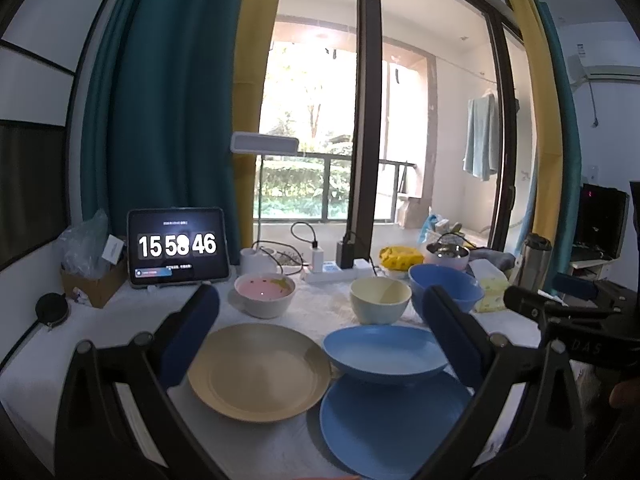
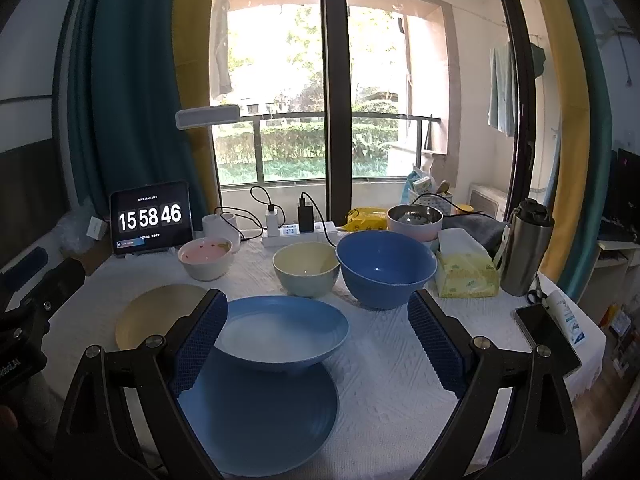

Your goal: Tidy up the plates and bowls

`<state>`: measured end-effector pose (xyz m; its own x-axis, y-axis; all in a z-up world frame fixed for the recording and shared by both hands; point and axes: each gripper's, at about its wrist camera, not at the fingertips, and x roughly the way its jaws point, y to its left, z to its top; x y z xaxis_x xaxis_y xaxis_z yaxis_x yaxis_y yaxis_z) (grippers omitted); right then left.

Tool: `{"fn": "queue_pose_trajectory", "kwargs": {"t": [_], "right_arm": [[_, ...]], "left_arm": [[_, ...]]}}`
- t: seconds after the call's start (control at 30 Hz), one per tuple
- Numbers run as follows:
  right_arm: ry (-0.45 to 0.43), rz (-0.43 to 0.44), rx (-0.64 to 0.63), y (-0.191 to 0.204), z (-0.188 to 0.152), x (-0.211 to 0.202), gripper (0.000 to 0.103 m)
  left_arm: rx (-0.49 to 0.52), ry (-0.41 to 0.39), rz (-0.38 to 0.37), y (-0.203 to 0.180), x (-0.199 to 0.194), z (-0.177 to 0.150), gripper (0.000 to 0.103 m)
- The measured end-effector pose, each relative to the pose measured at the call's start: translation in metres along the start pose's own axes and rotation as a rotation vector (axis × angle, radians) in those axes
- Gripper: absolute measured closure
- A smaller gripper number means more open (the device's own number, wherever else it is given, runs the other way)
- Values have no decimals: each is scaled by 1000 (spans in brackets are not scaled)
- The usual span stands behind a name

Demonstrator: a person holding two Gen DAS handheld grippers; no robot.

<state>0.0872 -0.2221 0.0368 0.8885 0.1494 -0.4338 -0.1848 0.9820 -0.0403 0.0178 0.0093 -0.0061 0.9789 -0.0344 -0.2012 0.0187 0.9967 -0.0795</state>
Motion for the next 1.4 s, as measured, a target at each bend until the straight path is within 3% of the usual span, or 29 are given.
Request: {"fn": "queue_pose_trajectory", "kwargs": {"t": [0.7, 1.4], "right_arm": [[4, -10, -5, 0, 2, 4, 9], [21, -16, 14, -10, 11, 27, 9]], "left_arm": [[-1, -1, 1, 1, 2, 0, 1], [19, 23, 8, -7, 32, 5, 1]]}}
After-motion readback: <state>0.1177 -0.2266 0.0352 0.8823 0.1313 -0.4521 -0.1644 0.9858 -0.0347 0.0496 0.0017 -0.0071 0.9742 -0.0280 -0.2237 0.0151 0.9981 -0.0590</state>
